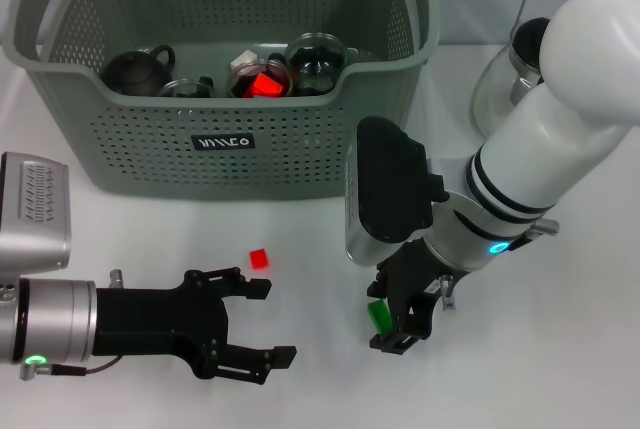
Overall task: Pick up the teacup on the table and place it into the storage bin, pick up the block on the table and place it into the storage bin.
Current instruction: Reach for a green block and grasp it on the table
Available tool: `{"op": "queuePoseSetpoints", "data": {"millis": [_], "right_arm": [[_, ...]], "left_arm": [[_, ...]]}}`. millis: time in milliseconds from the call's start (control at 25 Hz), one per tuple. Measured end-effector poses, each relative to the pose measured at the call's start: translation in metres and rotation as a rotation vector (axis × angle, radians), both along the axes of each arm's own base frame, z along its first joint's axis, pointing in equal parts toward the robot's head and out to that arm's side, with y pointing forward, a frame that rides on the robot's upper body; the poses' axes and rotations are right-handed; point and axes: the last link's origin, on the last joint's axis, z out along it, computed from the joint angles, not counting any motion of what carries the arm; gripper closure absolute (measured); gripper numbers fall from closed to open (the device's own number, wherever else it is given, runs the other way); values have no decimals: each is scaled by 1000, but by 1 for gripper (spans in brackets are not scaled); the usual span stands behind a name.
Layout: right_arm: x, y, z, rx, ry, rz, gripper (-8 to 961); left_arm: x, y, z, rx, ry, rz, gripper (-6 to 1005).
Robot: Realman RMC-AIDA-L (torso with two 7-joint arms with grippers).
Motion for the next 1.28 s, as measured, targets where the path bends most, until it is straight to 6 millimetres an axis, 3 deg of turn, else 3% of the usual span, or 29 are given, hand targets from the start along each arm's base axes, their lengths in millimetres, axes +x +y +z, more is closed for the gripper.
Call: {"op": "queuePoseSetpoints", "data": {"millis": [1000, 1280], "right_arm": [[-1, 1, -2, 8, -2, 16, 300], [-2, 1, -3, 15, 0, 6, 353]], "left_arm": [[0, -2, 0, -2, -5, 3, 62], [-2, -2, -1, -2, -3, 8, 62]]}}
